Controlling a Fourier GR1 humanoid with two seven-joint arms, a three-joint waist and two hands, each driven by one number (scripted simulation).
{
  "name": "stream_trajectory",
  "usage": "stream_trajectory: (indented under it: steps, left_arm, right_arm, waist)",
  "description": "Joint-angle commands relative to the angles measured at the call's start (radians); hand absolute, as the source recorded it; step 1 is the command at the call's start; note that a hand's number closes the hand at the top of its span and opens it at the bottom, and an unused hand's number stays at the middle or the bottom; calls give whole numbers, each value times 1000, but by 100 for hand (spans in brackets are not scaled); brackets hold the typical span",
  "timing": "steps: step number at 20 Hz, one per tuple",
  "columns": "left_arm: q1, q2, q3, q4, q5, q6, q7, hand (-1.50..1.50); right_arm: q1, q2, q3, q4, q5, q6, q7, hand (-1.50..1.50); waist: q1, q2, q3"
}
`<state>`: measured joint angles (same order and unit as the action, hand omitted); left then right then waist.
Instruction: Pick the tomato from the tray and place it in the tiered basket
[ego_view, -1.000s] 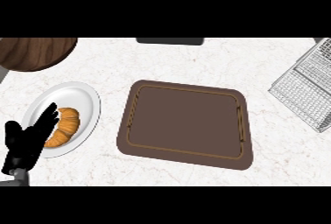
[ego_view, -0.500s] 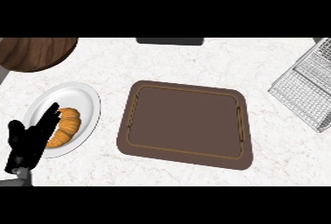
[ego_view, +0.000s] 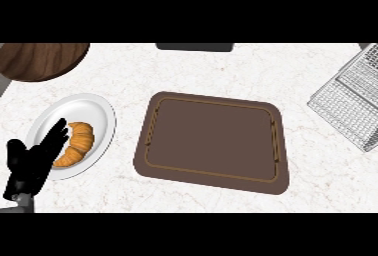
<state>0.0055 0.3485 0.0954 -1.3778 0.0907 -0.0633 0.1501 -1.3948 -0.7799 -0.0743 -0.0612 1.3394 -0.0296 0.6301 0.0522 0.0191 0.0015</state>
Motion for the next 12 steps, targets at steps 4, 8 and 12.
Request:
stream_trajectory:
  steps: [4,8,12]
  left_arm:
    - [10,-14,-2,7,-16,9,-23,0]
    - [24,-14,5,-13,5,-13,-8,0]
    - [30,-1,25,10,11,-28,-19,0]
  right_arm:
    - [13,-34,-70,35,-74,123,172,-150]
    - [85,-22,-118,-32,-127,-20,156,-150]
    - [56,-52,-108,-108,-118,-71,132,-150]
  waist:
    - [-1,0,0]
    - [2,2,1]
    - [-3,-1,0]
